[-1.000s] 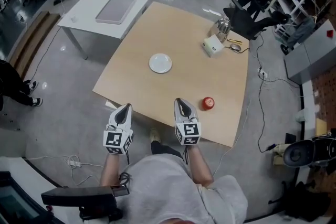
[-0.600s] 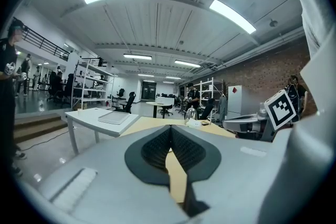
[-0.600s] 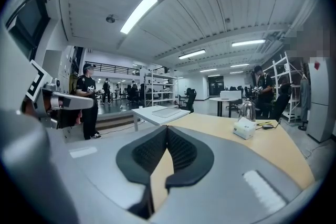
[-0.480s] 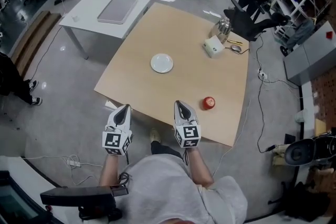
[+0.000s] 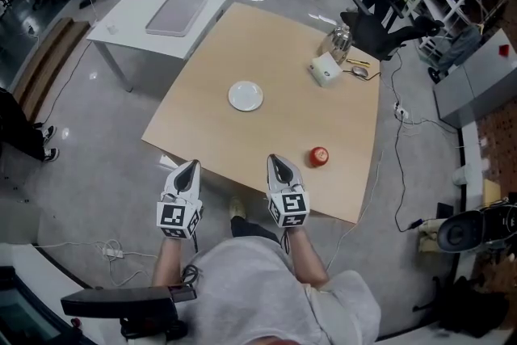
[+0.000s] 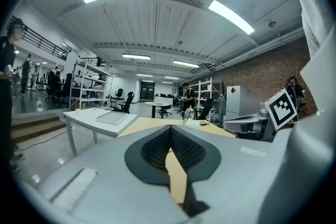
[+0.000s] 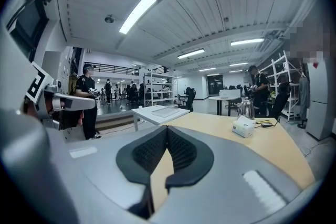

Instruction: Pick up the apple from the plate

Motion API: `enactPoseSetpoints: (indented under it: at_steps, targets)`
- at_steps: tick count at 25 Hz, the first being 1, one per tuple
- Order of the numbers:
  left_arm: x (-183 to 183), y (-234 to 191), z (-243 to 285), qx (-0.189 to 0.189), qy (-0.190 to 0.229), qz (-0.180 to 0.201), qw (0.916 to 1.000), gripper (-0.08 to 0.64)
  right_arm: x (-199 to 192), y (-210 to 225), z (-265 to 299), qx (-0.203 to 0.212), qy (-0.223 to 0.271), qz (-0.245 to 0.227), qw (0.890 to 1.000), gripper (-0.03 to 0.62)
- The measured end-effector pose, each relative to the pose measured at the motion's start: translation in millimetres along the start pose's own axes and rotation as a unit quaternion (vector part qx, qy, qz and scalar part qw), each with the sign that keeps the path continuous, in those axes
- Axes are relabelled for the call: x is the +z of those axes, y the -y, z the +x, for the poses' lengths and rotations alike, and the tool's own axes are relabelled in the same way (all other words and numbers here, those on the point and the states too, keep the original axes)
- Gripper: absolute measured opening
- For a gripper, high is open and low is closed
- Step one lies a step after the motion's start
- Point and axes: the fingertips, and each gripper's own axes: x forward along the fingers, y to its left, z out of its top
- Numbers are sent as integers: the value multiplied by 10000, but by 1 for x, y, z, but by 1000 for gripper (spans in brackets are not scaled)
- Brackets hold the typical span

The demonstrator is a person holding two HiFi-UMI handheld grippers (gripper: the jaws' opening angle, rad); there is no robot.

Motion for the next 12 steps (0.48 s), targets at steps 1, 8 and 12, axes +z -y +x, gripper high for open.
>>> enactPoseSetpoints:
  at_steps: [1,8,12]
  targets:
    - [0,0,0,6,1,-5,10000,20,0,0,0,2,2,-3,10000,6]
    - [-3,1,-1,26,-32,-15,10000,20,-1,2,0,8,-7,61,10000,6]
    - [-2,0,0,31,-16,-53,10000,20,-1,2,-1,13,-18,80,10000,6]
